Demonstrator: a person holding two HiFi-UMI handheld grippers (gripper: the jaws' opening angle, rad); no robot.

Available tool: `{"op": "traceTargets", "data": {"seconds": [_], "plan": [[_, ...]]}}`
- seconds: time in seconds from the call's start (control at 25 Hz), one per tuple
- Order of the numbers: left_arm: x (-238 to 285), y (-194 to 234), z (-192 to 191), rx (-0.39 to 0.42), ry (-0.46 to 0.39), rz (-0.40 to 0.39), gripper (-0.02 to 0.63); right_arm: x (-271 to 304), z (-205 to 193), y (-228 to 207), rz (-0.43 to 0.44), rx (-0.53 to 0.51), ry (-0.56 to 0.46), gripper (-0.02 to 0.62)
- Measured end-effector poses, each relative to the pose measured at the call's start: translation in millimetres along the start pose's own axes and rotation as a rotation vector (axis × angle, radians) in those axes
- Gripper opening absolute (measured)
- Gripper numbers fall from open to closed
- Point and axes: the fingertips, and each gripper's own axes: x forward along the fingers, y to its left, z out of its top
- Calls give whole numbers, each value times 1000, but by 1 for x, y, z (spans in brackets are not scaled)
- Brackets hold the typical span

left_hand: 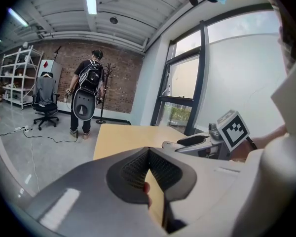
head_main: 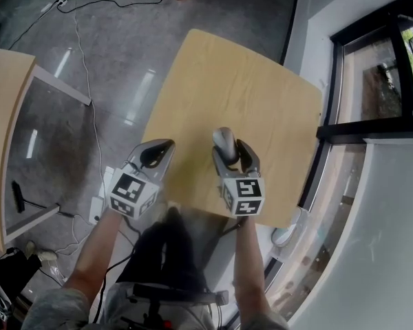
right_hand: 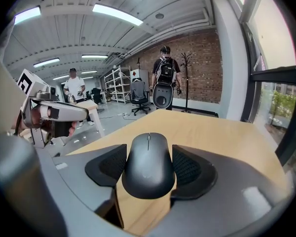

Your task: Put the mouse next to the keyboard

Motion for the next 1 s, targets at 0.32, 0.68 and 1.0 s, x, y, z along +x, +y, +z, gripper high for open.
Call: {"op": "traceTargets", "data": {"seconds": [0.32, 0.68, 1.0], "plan": [[21, -28, 9, 31, 1, -58, -2, -31, -2, -36, -78, 36, -23, 305], [50, -67, 18, 67, 10, -151, -2, -67, -20, -78, -178, 99, -27, 305], [71, -97, 18, 88, 28, -218, -2, -91, -33, -108, -244, 135, -29, 305]]}}
